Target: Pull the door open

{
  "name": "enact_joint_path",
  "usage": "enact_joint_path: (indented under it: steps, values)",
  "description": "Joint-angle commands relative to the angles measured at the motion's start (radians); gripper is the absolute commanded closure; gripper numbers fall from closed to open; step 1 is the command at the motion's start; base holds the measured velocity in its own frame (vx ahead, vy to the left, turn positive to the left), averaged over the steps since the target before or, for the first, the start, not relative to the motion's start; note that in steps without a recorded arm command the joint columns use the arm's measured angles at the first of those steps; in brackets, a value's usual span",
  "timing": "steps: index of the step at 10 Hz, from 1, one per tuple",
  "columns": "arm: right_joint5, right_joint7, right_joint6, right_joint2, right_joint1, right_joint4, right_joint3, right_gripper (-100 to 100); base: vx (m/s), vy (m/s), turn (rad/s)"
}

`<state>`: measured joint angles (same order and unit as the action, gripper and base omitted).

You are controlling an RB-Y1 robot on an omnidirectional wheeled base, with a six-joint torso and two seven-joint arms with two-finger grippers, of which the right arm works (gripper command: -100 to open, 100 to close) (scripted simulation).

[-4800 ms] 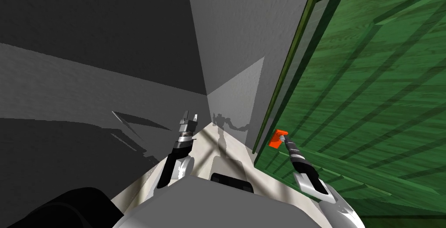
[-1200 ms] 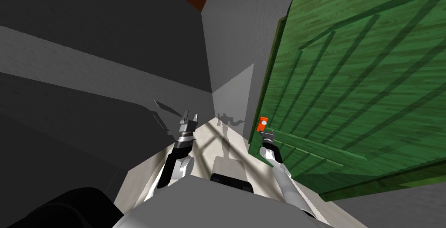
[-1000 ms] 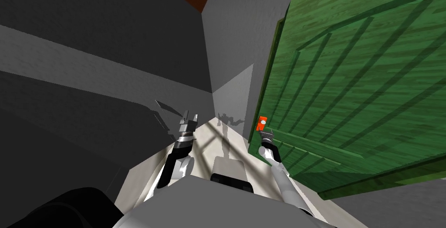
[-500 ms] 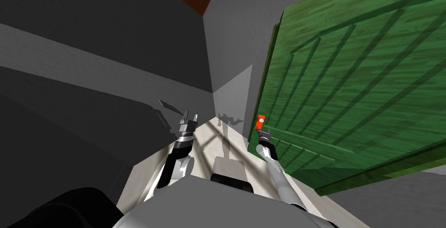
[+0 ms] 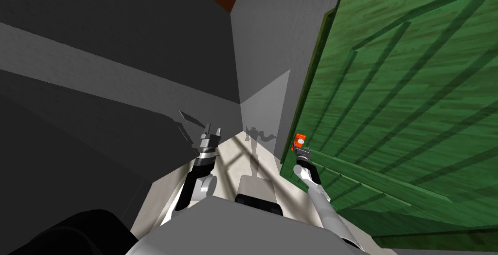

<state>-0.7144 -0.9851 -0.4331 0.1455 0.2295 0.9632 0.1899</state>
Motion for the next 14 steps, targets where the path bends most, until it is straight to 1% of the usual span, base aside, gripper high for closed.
enact_joint_path:
  steps: [1, 2, 3, 4, 5, 6, 11, 12, 14]
  values:
    - [-0.007, -0.034, -0.007, 0.038, 0.000, -0.023, 0.002, -100, 0.167, -0.020, 0.101]
    - [-0.012, -0.051, -0.006, 0.060, -0.008, -0.024, 0.005, -100, 0.165, -0.015, 0.118]
    - [-0.014, -0.059, -0.005, 0.069, -0.011, -0.025, 0.007, -100, 0.151, 0.000, 0.098]
    - [-0.019, -0.077, -0.004, 0.093, -0.020, -0.027, 0.011, -100, 0.157, -0.028, 0.103]
    - [-0.016, -0.068, -0.006, 0.082, -0.016, -0.027, 0.007, -100, 0.071, -0.022, 0.023]
    - [-0.016, -0.068, -0.006, 0.082, -0.016, -0.027, 0.007, 100, -0.011, 0.002, -0.034]
    - [-0.016, -0.068, -0.006, 0.082, -0.016, -0.027, 0.007, 100, -0.014, 0.001, 0.000]
    - [-0.016, -0.081, -0.001, 0.091, -0.023, -0.022, -0.005, 100, -0.101, -0.014, 0.101]
    - [-0.016, -0.102, 0.004, 0.103, -0.031, -0.012, -0.024, 100, -0.234, -0.041, 0.125]
